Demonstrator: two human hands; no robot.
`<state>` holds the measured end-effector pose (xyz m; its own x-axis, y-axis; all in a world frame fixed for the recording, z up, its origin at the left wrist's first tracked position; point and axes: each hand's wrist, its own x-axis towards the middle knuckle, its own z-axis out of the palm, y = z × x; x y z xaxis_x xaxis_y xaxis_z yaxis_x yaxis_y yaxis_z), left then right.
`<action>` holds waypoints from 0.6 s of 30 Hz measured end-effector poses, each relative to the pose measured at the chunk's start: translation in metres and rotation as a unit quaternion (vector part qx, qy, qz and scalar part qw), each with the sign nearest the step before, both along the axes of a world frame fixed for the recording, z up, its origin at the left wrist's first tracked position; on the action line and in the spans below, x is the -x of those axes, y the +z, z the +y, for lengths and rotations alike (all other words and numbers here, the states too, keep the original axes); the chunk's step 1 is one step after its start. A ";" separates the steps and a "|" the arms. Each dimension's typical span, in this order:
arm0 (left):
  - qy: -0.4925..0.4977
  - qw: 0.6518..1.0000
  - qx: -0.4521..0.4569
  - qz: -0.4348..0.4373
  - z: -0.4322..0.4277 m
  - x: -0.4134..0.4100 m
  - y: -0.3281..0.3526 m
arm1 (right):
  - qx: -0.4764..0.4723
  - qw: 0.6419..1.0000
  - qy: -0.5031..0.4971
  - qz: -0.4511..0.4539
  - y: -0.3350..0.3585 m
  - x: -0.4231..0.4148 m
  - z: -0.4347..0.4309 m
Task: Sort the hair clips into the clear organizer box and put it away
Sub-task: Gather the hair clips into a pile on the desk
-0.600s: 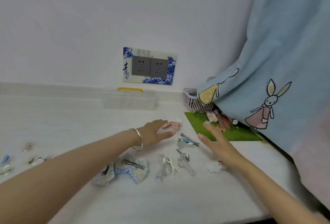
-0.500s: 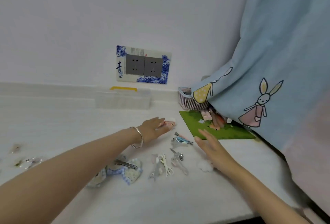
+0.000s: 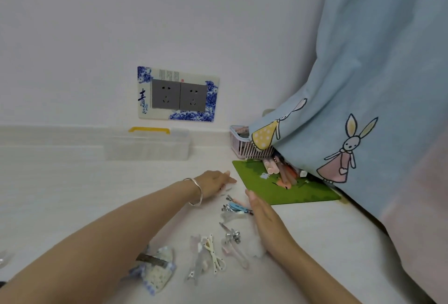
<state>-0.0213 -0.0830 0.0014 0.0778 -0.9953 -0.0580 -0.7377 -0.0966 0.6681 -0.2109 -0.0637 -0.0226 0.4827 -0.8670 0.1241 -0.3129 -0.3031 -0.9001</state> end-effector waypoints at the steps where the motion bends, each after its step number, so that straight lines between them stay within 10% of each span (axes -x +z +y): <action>1: -0.016 1.000 -0.008 -0.009 0.003 0.000 -0.002 | -0.001 1.000 0.004 0.005 -0.003 0.002 0.003; 18: -0.046 0.998 -0.040 -0.028 0.153 -0.039 0.003 | 0.042 0.992 0.090 0.072 -0.012 -0.071 0.074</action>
